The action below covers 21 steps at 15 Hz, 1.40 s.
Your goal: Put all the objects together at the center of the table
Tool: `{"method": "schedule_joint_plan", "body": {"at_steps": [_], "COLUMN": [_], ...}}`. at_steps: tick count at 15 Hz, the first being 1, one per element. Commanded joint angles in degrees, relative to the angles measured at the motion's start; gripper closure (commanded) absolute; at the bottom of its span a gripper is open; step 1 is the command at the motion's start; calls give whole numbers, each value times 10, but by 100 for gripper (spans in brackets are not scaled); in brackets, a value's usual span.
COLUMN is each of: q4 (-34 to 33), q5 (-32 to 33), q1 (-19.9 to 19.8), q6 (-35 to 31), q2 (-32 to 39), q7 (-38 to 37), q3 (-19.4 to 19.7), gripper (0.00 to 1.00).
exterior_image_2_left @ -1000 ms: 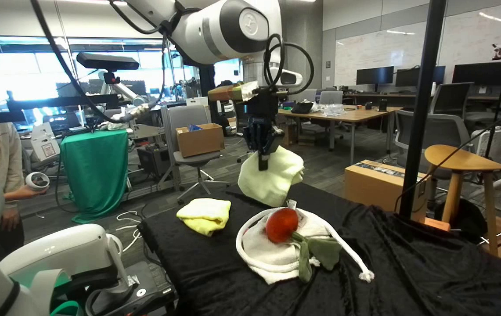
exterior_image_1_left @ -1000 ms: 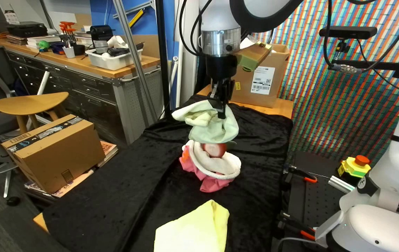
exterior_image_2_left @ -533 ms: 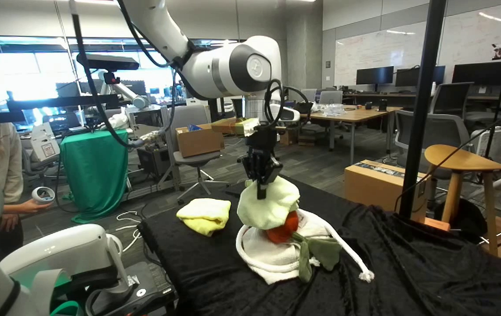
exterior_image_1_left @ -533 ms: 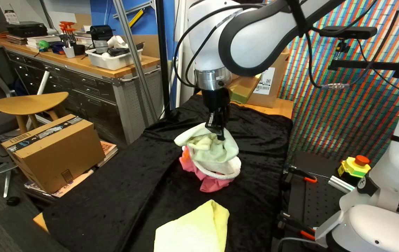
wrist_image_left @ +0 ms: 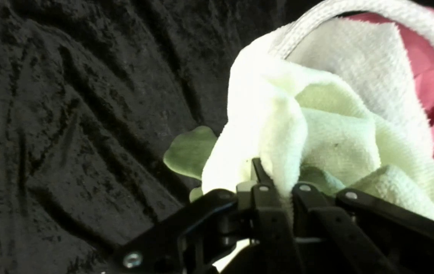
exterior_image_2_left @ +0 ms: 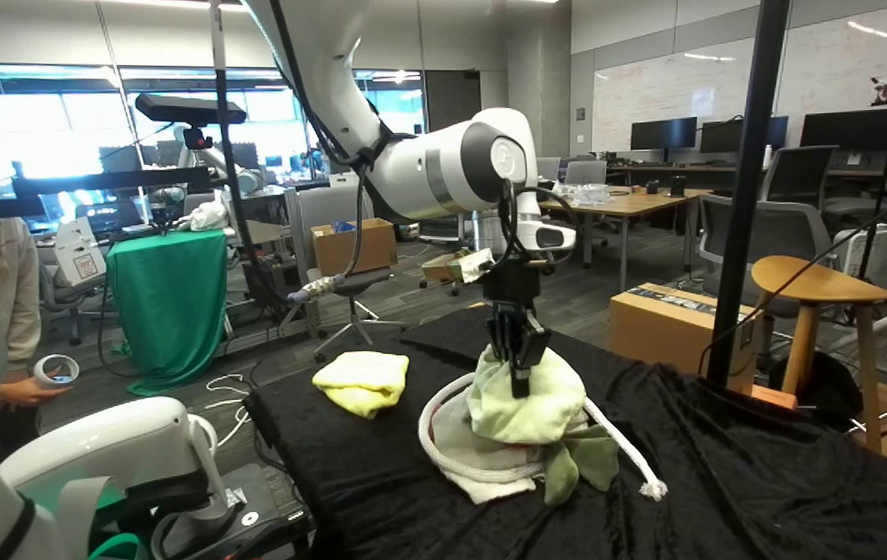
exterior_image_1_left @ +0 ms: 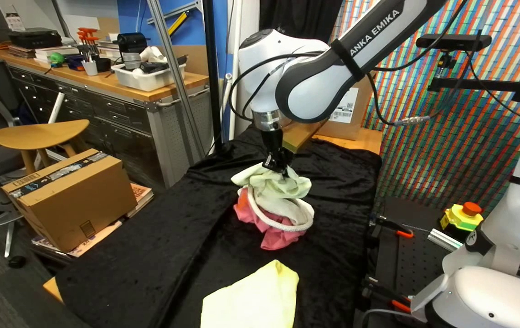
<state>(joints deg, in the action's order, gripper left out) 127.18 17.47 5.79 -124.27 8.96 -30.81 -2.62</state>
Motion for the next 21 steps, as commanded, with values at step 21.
{"method": "schedule_joint_plan", "body": {"at_steps": [21], "q4": [-13], "q5": [7], "q1": [39], "q6": [0], "q2": [15], "q7": [-40], "q3": [4], "gripper": [60]}}
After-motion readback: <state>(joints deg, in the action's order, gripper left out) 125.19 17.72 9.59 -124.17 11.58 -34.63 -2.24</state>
